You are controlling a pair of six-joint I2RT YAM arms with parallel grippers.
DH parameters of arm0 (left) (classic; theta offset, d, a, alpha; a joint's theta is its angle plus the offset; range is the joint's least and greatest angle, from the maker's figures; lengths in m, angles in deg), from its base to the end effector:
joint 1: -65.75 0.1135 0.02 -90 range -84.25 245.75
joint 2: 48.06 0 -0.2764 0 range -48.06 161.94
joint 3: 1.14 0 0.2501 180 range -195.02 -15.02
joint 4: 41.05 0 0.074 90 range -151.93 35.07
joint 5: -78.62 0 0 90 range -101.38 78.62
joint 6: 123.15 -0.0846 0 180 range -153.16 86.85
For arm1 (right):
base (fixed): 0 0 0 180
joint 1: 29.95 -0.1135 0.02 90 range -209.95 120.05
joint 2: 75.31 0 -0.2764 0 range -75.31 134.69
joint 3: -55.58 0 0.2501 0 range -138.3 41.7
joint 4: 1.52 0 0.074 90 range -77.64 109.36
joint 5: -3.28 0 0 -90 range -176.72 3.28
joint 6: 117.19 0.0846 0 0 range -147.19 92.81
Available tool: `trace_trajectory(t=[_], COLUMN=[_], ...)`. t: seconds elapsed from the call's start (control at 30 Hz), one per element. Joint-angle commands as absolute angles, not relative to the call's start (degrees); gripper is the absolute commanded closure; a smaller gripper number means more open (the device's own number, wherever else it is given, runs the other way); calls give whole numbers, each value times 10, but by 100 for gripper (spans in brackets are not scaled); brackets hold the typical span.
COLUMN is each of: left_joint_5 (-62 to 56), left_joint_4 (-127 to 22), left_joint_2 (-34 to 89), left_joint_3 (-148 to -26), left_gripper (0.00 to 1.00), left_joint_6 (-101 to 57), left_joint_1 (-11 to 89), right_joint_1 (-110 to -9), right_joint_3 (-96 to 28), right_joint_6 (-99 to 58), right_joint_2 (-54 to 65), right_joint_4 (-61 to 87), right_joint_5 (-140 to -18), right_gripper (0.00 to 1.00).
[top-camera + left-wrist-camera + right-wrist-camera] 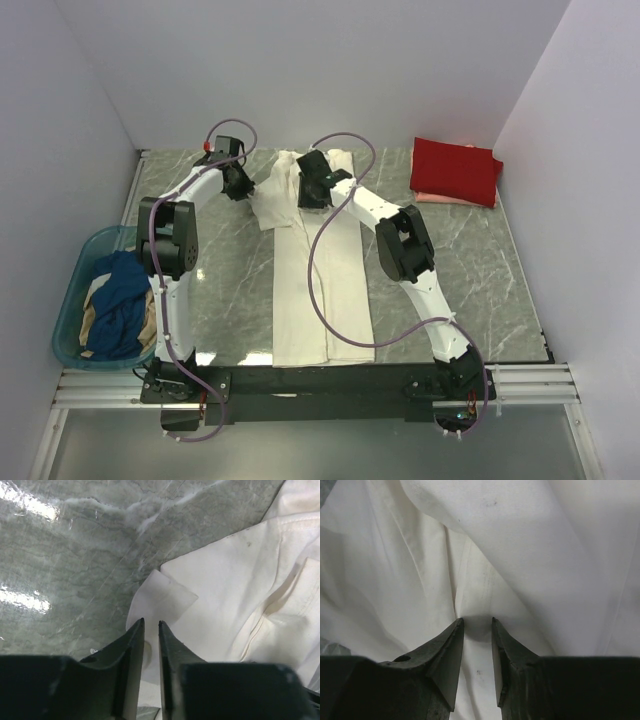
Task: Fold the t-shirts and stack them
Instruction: Fold the tshirt
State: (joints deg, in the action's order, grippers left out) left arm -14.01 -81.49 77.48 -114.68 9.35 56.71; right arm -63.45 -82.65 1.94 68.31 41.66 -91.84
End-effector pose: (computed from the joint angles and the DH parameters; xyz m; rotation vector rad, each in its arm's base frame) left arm 0.5161 -0.0782 0.1608 -0.7423 2.4014 -0.3196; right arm 0.5014 0.3228 0.1353 -0.0520 2.4514 0.3882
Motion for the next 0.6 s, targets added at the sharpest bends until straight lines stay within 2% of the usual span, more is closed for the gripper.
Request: trace_trajectory(t=[0.0,0.13,0.2,0.3,0.37,0.47,0.57], left_joint_5=[-138,-137,-136,-135,-135,-136,-143], left_joint_4=[-816,-813,-816,-814,-809,-806,-812], left_joint_2=[785,782,782,777,768,756,748], left_joint_3=[-1164,-1160,-1160,-1156,-1150,-1143,-1141], left_gripper=[78,90,100,100,100,100,100], left_joint_6=[85,83,84,82,82,83,83], left_joint_1=[564,563,563,563,563,563,563], right_joint_1=[-632,-632,-633,-632,-633,-632,-633], right_joint_3=[-849,-849,-852,-852,-852,-843,-832], right_joint_6=[25,23,23,21,19,16,16], right_joint_2=[687,689,690,689,687,680,668], right_joint_4=[429,430,430,429,429,424,417], right_joint_5=[-924,-922,-919,-916,-915,-919,-923], right_gripper=[65,70,74,78,76,66,62])
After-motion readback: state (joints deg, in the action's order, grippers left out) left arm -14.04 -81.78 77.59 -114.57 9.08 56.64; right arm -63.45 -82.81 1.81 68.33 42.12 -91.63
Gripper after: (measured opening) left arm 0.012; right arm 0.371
